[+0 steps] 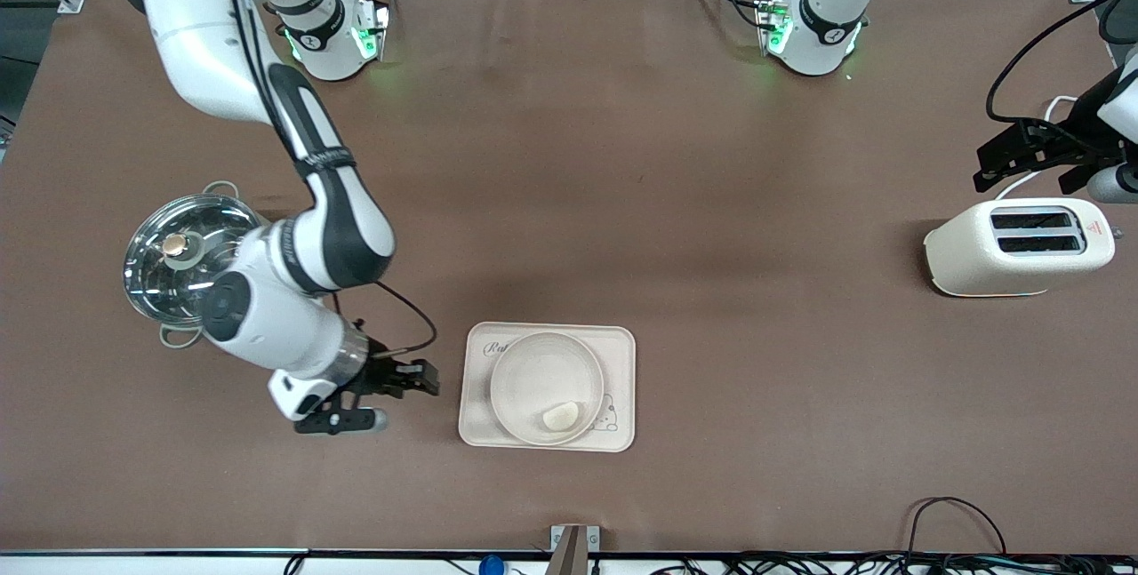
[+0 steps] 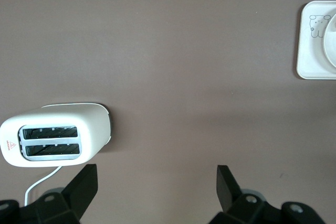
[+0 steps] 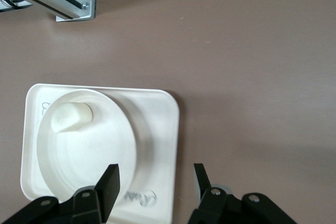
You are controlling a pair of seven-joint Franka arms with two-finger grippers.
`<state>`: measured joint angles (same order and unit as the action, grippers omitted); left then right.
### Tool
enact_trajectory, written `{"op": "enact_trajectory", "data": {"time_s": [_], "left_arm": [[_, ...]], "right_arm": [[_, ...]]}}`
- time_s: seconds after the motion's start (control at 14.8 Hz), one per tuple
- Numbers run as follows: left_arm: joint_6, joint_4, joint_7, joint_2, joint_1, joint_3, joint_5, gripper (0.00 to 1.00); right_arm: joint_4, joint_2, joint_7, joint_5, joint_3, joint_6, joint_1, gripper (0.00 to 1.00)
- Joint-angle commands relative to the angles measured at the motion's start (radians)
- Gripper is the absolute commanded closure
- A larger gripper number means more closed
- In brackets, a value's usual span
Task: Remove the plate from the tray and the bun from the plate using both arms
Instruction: 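Reach the right gripper to the rim of the white plate on the tray, then close the right gripper on the plate rim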
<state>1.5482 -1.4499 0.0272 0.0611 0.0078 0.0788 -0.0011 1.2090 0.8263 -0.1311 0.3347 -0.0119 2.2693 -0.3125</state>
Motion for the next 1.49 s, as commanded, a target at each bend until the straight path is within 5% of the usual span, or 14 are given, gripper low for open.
{"op": "enact_trajectory", "data": {"time_s": [0.0,0.68,1.42], "left_arm": [[-0.011,0.016,-0.010,0.005,0.000,-0.001,0.007,0.00],[-0.011,0.017,-0.009,0.005,-0.002,-0.001,0.009,0.00],[-0.011,0.016,-0.004,0.005,-0.005,-0.001,0.009,0.00]], "right_arm": [[-0.057,0.075,-0.082,0.018,-0.060,0.048,0.003,0.35],[-0.094,0.218,-0.091,0.109,-0.105,0.104,-0.010,0.47],[-0.094,0.237,-0.091,0.109,-0.105,0.104,-0.020,0.95]]}}
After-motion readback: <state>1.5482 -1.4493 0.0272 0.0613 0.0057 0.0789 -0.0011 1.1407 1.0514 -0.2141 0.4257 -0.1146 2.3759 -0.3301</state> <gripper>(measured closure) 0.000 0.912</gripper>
